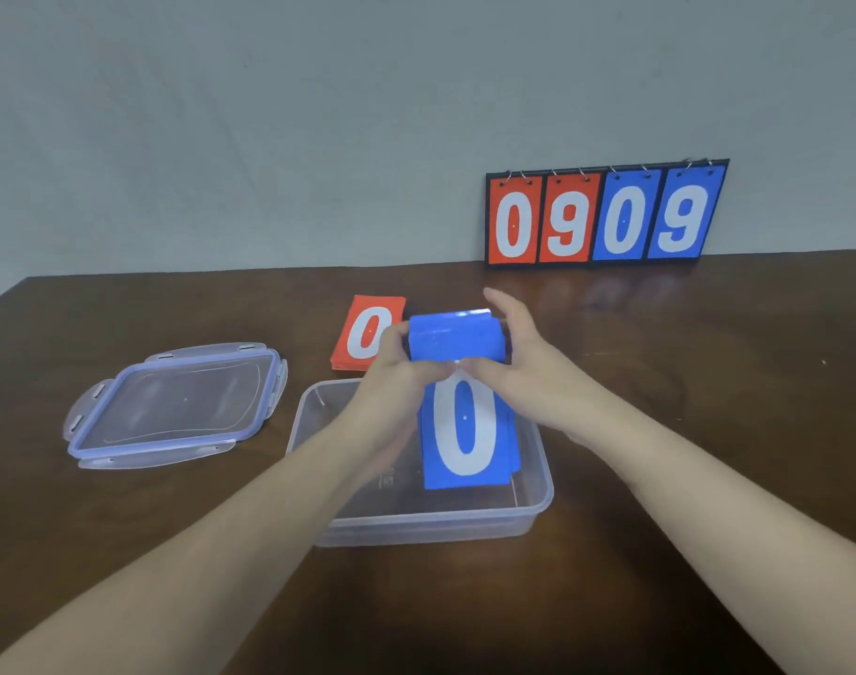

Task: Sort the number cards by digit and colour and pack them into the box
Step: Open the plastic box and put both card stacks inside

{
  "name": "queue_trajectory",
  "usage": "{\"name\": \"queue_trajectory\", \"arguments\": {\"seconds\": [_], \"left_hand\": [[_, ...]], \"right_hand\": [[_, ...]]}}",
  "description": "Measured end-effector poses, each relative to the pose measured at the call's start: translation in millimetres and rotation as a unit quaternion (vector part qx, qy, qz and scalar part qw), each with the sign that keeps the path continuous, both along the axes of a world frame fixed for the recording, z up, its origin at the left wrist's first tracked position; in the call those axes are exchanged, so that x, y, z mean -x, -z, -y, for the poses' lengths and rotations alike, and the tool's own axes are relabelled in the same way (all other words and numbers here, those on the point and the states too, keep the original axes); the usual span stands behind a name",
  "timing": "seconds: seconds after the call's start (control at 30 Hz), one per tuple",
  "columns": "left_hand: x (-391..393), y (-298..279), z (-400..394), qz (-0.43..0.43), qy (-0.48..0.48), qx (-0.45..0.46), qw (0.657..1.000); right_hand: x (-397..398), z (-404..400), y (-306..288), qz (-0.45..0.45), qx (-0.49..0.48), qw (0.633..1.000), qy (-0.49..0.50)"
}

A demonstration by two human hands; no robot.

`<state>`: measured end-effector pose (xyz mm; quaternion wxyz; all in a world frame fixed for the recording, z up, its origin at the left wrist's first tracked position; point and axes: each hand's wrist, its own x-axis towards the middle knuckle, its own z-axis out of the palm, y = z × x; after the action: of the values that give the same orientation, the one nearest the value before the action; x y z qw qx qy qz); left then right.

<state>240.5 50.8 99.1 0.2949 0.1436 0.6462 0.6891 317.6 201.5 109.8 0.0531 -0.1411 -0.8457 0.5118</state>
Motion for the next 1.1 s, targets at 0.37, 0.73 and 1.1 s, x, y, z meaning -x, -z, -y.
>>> {"name": "queue_trajectory", "arguments": {"seconds": [0.37, 0.73, 1.1], "left_hand": [[-2.9, 26.4, 12.1, 0.095, 0.166, 0.159, 0.969], [-10.7, 14.6, -0.5, -0.018, 0.258, 0.347, 0.901], [-4.7, 26.7, -8.7, -0.081, 0.19, 0.408, 0.889]], "right_hand": [[-17.8, -14.6, 23.2, 0.075, -0.244, 0.965, -0.067], [-25.1, -22.4, 29.1, 0.032, -0.246, 0.967, -0.06], [-26.1, -30.3, 30.3, 0.054, -0.236, 0.968, -0.065]]}}
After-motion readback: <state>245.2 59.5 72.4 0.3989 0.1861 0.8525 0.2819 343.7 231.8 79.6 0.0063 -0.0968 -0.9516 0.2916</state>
